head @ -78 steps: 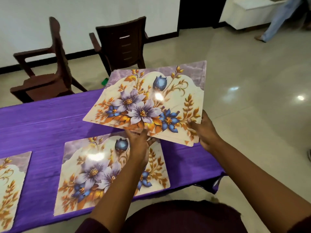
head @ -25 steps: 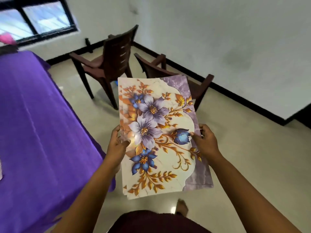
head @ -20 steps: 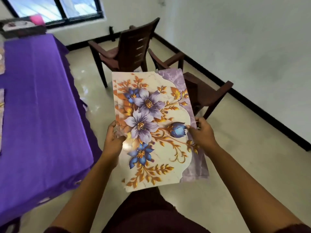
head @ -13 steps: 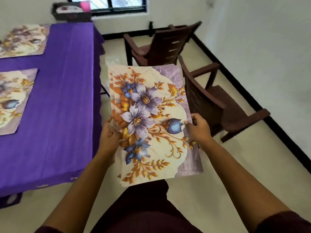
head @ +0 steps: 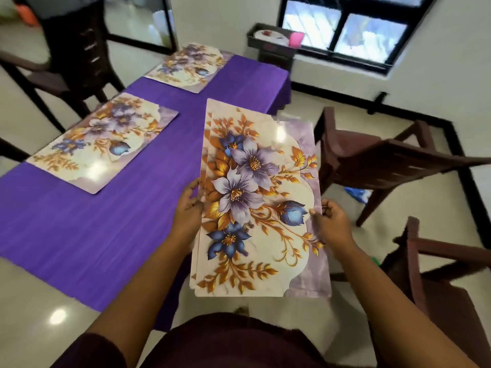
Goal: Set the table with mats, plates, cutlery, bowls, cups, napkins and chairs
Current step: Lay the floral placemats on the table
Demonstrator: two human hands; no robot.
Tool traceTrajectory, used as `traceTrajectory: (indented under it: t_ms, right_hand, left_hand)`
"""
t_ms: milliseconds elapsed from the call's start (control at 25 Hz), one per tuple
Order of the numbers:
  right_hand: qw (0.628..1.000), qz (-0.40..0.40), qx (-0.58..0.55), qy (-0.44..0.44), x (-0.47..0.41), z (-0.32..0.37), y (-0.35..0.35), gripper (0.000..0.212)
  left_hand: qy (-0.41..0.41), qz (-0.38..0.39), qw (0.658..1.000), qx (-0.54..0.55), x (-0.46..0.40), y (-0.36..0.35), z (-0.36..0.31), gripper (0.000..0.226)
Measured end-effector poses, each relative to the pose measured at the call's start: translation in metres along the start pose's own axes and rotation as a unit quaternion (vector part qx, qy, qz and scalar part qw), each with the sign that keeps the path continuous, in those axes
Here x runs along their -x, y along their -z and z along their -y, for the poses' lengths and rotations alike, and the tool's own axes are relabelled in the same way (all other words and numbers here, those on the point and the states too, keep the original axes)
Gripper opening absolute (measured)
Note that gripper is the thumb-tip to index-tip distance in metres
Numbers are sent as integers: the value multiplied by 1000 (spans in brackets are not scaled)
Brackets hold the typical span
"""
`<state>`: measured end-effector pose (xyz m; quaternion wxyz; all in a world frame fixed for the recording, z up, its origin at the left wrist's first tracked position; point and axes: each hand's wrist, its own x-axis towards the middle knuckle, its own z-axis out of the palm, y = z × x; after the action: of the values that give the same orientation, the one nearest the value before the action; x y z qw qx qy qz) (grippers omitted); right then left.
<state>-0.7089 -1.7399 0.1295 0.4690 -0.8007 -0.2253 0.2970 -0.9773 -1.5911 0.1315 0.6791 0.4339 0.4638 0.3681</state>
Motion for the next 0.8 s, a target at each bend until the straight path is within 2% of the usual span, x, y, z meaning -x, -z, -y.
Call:
traceTrajectory:
  t_ms: [80,240,400,520,640,720,800]
  right_hand:
    - [1000,23,2,11,-32,18,-19,7]
    - [988,145,29,40,-98,63,-83,10]
    - [957,278,63,47,-144,98,-149,8]
    - [907,406,101,49,-171,129,-181,7]
    - [850,493,169,79,-200,153,-200,16]
    - [825,543,150,31,-215,166,-210,22]
    - [809,582,79,-34,-225,177,-225,17]
  left_hand:
    - [-15,-29,999,43,-9,5,-12,38]
    - [-57,-152,982,94,-19,33,-16,37]
    - [-69,-297,941,148,-17,47,-4,36]
    - [-79,-431,876,201,-15,37,-2,37]
    - [-85,-564,782,250,-16,21,5,41]
    - [-98,-622,720,292,-21,11,8,46]
    - [-114,-665,666,317,-33,-3,8,49]
